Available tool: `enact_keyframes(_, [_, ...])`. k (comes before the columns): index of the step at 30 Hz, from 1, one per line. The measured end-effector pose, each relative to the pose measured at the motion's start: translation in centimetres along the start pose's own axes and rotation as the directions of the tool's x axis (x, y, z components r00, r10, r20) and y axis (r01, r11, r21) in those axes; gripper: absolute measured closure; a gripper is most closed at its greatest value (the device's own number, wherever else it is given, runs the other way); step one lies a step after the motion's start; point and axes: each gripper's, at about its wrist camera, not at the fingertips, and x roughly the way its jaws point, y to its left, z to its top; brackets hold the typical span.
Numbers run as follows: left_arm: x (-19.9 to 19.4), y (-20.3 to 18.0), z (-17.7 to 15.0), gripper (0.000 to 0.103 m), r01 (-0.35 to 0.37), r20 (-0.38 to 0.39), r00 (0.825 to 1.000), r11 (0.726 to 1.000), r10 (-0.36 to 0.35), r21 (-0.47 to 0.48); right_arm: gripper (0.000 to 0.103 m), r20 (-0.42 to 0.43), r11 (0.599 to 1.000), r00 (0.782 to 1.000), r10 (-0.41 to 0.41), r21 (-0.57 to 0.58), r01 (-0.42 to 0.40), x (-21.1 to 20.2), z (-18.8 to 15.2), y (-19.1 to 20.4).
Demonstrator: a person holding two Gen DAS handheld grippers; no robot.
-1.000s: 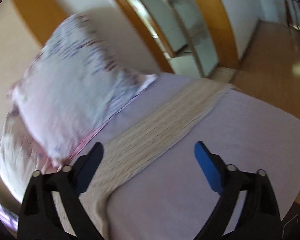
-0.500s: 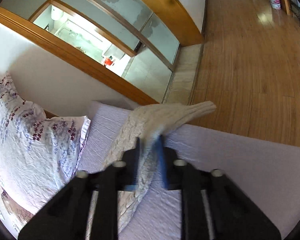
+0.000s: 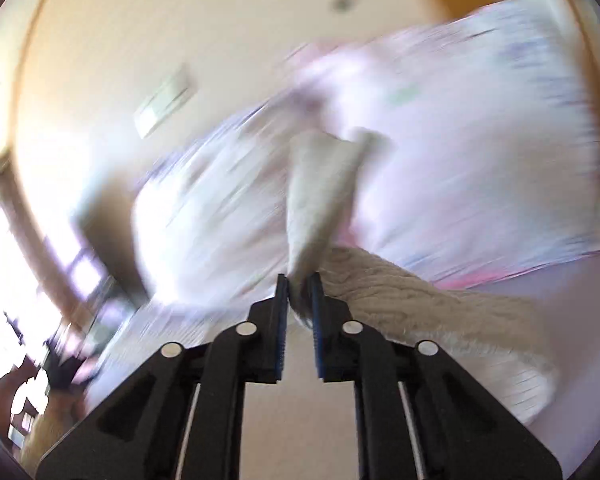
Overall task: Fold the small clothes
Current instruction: 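Grasp a sweater sleeve with the right gripper and fold it across the body, then grasp the other sleeve with the left gripper and fold it across the body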
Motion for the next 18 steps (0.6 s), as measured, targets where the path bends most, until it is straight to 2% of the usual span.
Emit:
enact_keyframes(1, [0.5,1.0,0.4,0.001,0.020,-0.013,1.000,0.997,-0.021,-0.073,0.074,-0.053,0.998,0.998,0.045,-0.036,-0.047,1.4,-0.8,2.0])
enact_keyframes(2, [0.9,1.8,0.7,0.001,0.034,-0.021,0.999,0.991,-0.037,-0.129,0.057,-0.079,0.995,0.995,0.068,-0.074,-0.074,2.1,-1.6,3.9])
enact_keyframes(3, [1.2,2.5,0.9,0.001,0.046,-0.022,0.998,0.983,-0.051,-0.175,0.043,-0.072,0.991,0.995,0.068,-0.106,-0.075,2.2,-2.1,5.1])
enact_keyframes(5, [1.5,3.4,1.4,0.004,0.058,-0.008,0.998,0.974,-0.061,-0.220,0.030,-0.017,0.983,0.999,0.027,-0.181,-0.030,1.3,-2.6,6.5])
enact_keyframes(8, [2.2,4.0,2.6,0.009,0.051,0.003,0.999,0.969,-0.052,-0.243,0.026,0.017,0.982,1.000,-0.025,-0.186,0.028,-0.4,-2.3,5.3])
enact_keyframes(11, [3.1,5.3,4.4,0.022,0.047,0.028,0.999,0.953,-0.040,-0.300,0.023,0.020,0.994,0.998,-0.052,-0.092,0.053,-2.2,-2.2,1.7])
enact_keyframes(14, [4.0,6.6,5.9,0.039,0.039,0.038,0.999,0.938,-0.028,-0.344,0.022,0.024,0.997,0.996,-0.083,0.002,0.083,-3.6,-2.5,-1.6])
enact_keyframes(17, [4.9,8.0,6.6,0.074,0.032,0.027,0.999,0.912,-0.024,-0.410,0.021,0.024,0.991,0.992,-0.125,0.053,0.124,-4.3,-3.0,-3.8])
enact_keyframes(18, [5.1,8.3,6.7,0.090,0.012,0.009,1.000,0.906,-0.009,-0.423,0.021,0.024,0.989,0.990,-0.136,0.067,0.134,-4.8,-3.3,-4.5])
